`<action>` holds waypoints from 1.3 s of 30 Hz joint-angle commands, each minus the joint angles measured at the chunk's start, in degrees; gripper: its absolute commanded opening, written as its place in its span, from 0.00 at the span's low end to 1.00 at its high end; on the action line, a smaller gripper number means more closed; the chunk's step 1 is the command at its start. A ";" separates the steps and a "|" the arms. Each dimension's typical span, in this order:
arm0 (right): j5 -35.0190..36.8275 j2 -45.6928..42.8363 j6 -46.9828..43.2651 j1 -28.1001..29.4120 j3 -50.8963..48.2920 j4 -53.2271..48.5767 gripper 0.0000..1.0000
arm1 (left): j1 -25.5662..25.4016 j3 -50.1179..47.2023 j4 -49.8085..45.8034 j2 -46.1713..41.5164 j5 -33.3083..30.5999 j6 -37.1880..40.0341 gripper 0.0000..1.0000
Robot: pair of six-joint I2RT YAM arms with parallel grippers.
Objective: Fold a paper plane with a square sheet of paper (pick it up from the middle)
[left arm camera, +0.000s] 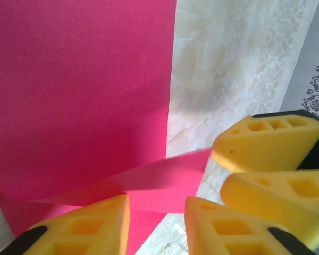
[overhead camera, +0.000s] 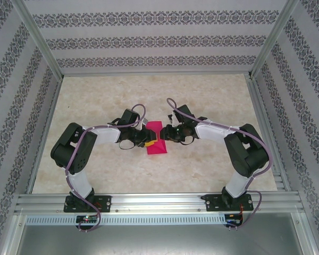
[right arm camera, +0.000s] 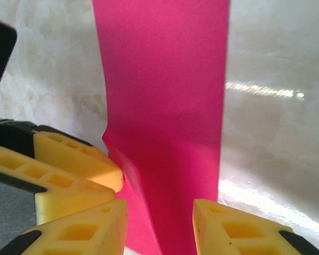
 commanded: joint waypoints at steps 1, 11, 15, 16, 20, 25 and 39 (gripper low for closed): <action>-2.04 1.84 -2.16 0.81 2.37 1.25 0.38 | -0.56 0.83 -1.06 -0.13 -0.94 1.30 0.30; -2.66 3.63 -2.87 0.90 2.95 1.40 0.24 | -0.55 1.16 -1.74 -0.08 0.25 2.67 0.25; -0.63 3.60 -2.74 0.93 2.26 1.11 0.15 | -0.56 1.60 -1.74 -0.29 1.04 3.12 0.25; 0.10 3.31 -2.79 0.91 1.82 1.11 0.13 | -0.54 1.67 -1.59 -0.46 1.27 3.25 0.25; 3.11 2.38 -2.79 0.86 0.33 1.08 0.10 | -0.50 1.69 -0.02 -1.26 2.52 2.88 0.27; 5.08 2.92 -2.79 0.60 0.39 0.75 0.10 | -0.57 0.33 6.84 -0.71 5.67 -0.86 0.28; 5.16 5.51 -4.23 0.47 2.27 1.02 0.12 | -0.63 2.09 5.22 2.05 4.39 0.58 0.24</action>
